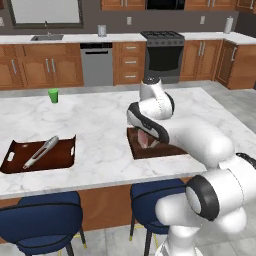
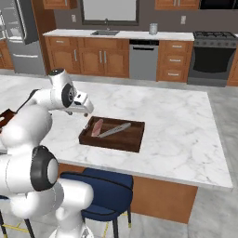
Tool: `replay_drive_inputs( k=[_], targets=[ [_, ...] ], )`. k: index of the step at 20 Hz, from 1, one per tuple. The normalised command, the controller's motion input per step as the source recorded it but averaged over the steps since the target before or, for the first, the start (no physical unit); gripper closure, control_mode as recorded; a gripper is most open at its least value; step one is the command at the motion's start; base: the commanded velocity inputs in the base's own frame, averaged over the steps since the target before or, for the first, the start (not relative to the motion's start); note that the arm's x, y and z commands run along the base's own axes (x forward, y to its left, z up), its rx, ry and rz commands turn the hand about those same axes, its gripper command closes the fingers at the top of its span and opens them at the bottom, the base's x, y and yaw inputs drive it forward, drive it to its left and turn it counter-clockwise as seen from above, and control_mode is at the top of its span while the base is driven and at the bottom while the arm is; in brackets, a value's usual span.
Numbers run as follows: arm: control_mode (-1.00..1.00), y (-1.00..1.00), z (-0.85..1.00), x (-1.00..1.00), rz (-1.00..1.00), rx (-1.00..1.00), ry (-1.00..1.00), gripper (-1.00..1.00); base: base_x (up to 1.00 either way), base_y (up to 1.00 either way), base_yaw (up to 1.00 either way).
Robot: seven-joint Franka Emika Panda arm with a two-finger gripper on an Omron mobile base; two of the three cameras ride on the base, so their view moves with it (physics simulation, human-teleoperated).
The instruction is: Gather the lime and eggplant from the fridge and place them on a tray on the dining counter. Then gather the steak and fish from the fridge and place them on the other tray.
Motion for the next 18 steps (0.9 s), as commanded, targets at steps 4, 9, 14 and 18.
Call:
replay_drive_inputs(
  k=[4, 9, 14, 18],
  targets=[
    [-1.0, 0.18, 0.46, -0.99, 0.0, 0.0, 0.04, -1.0, 0.0, 0.0, 0.0],
    [-1.0, 0.01, 0.15, -1.0, 0.02, 0.0, 0.0, -1.0, 0.0, 0.0, 0.0],
    [-1.0, 0.0, 0.15, -1.0, 0.16, 0.0, -0.03, -1.0, 0.0, 0.0, 0.0],
    [-1.0, -0.06, 0.14, -1.0, 0.21, 0.0, -0.06, -1.0, 0.0, 0.0, 0.0]
  ],
)
